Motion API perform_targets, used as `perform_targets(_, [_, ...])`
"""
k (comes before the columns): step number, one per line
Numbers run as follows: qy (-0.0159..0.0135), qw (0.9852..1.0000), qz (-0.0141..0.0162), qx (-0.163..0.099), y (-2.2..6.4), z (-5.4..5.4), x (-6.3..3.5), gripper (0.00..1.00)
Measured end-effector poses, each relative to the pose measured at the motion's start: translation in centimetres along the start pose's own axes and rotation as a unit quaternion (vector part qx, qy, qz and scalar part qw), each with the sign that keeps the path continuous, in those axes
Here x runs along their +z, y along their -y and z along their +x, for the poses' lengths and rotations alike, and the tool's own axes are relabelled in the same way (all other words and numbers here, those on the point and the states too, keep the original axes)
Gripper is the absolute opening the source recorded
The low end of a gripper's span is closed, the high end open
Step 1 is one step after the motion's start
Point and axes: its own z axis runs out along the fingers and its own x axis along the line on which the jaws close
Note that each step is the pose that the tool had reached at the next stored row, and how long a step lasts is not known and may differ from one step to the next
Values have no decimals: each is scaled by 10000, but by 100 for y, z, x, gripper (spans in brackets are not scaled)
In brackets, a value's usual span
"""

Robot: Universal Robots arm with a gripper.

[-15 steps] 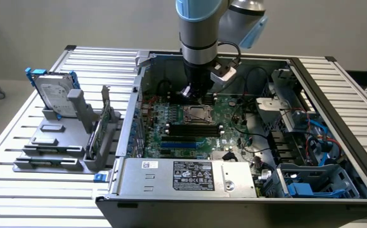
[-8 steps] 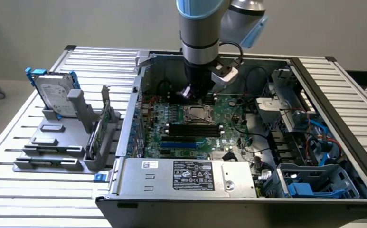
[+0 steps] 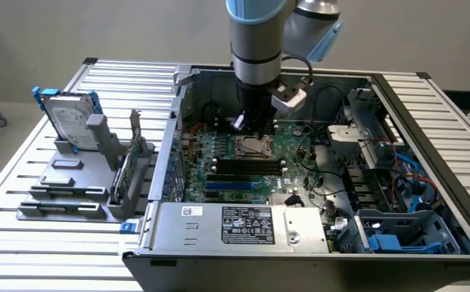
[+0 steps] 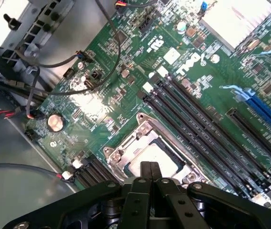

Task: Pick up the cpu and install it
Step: 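Install the first cpu locking lever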

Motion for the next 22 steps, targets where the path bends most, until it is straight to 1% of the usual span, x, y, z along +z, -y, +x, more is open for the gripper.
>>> perform_targets(1, [27,10000,-18,0,-9,-9,-3,11])
perform_targets(2, [48,10000,-27,0,-19,-18,-6,11])
perform_targets(5, [71,10000,-31,0,-52,-50,-24,11])
perform_targets(9, [93,10000,-28,4,-94,-90,-55,11])
perform_targets(15, [117,9999,-12,14,-144,-149,-104,11])
perform_targets(17, [118,9999,-11,14,-135,-186,-115,11])
perform_targets(22, [118,9999,-11,14,-67,-309,-140,11])
